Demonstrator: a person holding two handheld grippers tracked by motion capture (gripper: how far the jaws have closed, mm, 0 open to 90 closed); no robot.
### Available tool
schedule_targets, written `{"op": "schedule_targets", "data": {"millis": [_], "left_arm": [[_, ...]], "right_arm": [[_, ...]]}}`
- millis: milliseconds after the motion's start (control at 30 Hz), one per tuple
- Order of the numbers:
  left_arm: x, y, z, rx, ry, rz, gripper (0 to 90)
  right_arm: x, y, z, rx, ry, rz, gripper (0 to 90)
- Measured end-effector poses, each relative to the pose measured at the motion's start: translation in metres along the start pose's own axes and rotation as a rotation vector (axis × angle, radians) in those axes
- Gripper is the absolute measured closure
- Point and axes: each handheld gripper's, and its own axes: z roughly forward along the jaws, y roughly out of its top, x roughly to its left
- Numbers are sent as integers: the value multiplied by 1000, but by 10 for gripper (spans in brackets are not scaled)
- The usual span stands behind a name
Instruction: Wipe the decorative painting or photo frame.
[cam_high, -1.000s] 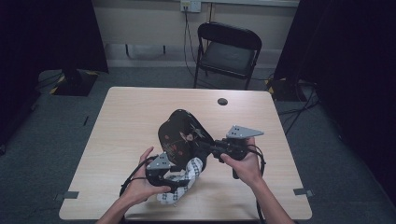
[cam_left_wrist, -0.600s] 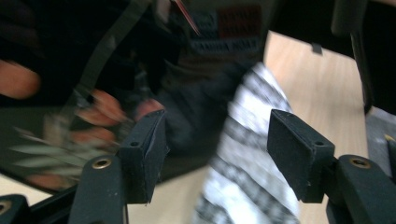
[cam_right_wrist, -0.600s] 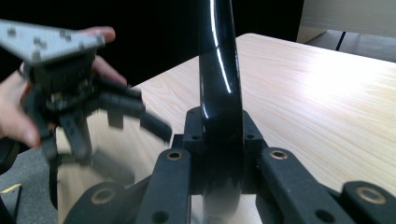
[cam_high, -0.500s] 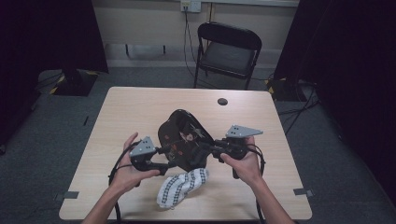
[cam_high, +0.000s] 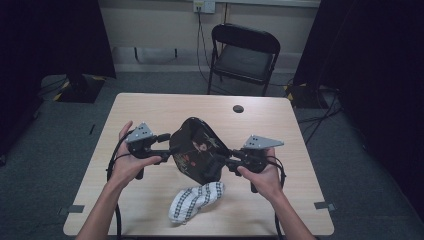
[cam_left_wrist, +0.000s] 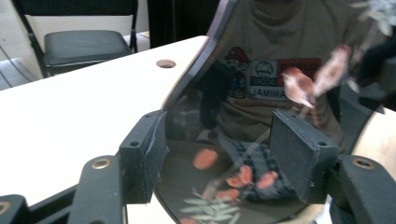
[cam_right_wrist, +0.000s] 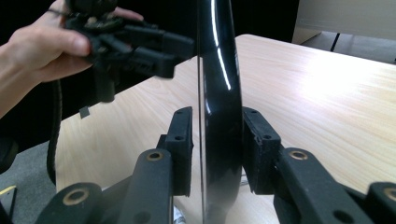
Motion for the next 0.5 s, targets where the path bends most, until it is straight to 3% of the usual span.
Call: {"op": "schedule_targets", "data": {"millis": [133,200,400,500], "left_arm": [[4,-1,5,-44,-12,-27,367],[4,-4,7,-17,-7,-10,354],[8,-10,14,-15,9,-27,350],[7,-11,14,7,14,0,366]], "right_arm": [[-1,-1,-3,23,-20,-2,666],[-1,-3,-6,36,-10,3,666],[3,-9,-4,61,-2,-7,679],[3,-11,-2,74,6,-8,695]]}}
